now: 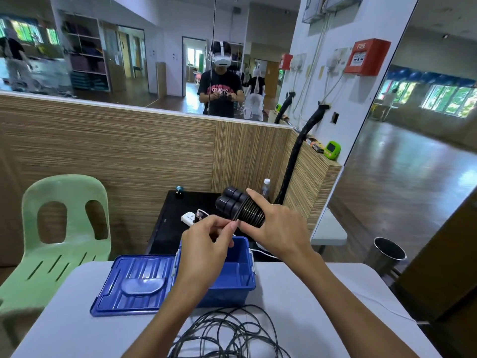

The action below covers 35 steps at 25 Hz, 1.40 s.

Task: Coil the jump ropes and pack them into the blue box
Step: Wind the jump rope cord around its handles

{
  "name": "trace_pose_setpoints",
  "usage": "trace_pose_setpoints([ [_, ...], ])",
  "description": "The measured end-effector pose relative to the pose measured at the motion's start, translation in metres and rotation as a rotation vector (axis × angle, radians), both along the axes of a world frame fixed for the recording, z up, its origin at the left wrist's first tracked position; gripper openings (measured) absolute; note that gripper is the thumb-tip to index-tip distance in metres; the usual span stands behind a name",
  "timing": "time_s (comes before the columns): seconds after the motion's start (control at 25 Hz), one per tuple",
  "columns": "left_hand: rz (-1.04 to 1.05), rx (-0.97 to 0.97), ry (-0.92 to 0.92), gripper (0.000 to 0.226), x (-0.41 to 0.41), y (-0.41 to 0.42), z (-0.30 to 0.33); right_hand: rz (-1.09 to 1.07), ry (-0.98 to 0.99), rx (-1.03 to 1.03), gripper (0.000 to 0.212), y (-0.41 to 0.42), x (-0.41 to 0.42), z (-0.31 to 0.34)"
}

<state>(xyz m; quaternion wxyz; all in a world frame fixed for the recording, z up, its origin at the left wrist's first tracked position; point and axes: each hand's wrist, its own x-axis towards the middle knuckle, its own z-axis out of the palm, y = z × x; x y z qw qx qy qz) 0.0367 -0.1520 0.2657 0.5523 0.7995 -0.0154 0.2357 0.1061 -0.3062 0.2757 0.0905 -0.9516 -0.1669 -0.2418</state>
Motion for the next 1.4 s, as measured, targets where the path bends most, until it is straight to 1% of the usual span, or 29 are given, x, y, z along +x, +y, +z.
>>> trace_pose_setpoints([
  [0.12, -0.065, -0.128, 0.096, 0.013, 0.002, 0.006, -0.002, 0.027, 0.038, 0.107, 0.076, -0.002, -0.003, 0.006],
  [0.24, -0.189, -0.316, 0.180, 0.021, 0.006, 0.014, -0.006, 0.053, 0.029, 0.193, 0.073, -0.005, -0.003, 0.008],
  [0.36, -0.255, -0.384, 0.192, 0.023, 0.005, 0.011, -0.016, 0.059, 0.029, 0.224, 0.073, -0.006, -0.004, 0.004],
  [0.52, -0.383, -0.387, 0.223, 0.028, 0.017, 0.025, -0.041, 0.124, 0.089, 0.301, 0.068, -0.014, -0.005, 0.006],
  [0.64, -0.485, -0.394, 0.246, 0.032, 0.033, 0.038, -0.055, 0.186, 0.150, 0.305, 0.068, -0.012, -0.012, 0.009],
  [0.8, -0.588, -0.365, 0.299, 0.044, 0.051, 0.041, -0.061, 0.288, 0.225, 0.442, 0.072, -0.013, -0.019, 0.018],
  [0.88, -0.611, -0.331, 0.334, 0.043, 0.058, 0.039, -0.060, 0.333, 0.224, 0.378, 0.071, -0.013, -0.024, 0.022],
  [0.92, -0.629, -0.281, 0.342, 0.038, 0.060, 0.038, -0.055, 0.354, 0.230, 0.334, 0.070, -0.012, -0.028, 0.022],
  [1.0, -0.648, -0.194, 0.341, 0.019, 0.069, 0.039, -0.042, 0.408, 0.252, 0.262, 0.068, -0.011, -0.034, 0.022],
  [1.04, -0.671, -0.153, 0.347, 0.016, 0.073, 0.041, -0.034, 0.431, 0.266, 0.222, 0.067, -0.013, -0.036, 0.021],
  [1.08, -0.716, -0.096, 0.341, 0.019, 0.077, 0.045, -0.025, 0.441, 0.273, 0.169, 0.067, -0.015, -0.038, 0.021],
  [1.16, -0.755, 0.114, 0.299, 0.041, 0.088, 0.051, -0.005, 0.418, 0.279, 0.052, 0.072, -0.021, -0.039, 0.020],
  [1.2, -0.742, 0.256, 0.255, 0.047, 0.093, 0.052, 0.005, 0.387, 0.277, -0.009, 0.075, -0.022, -0.039, 0.018],
  [1.24, -0.725, 0.425, 0.200, 0.047, 0.097, 0.052, 0.016, 0.357, 0.264, -0.079, 0.079, -0.023, -0.039, 0.015],
  [1.32, -0.698, 0.847, 0.059, 0.043, 0.100, 0.048, 0.033, 0.321, 0.234, -0.199, 0.082, -0.020, -0.040, 0.006],
  [1.4, -0.600, 1.267, -0.108, 0.042, 0.098, 0.044, 0.042, 0.293, 0.217, -0.252, 0.082, -0.014, -0.039, 0.001],
])
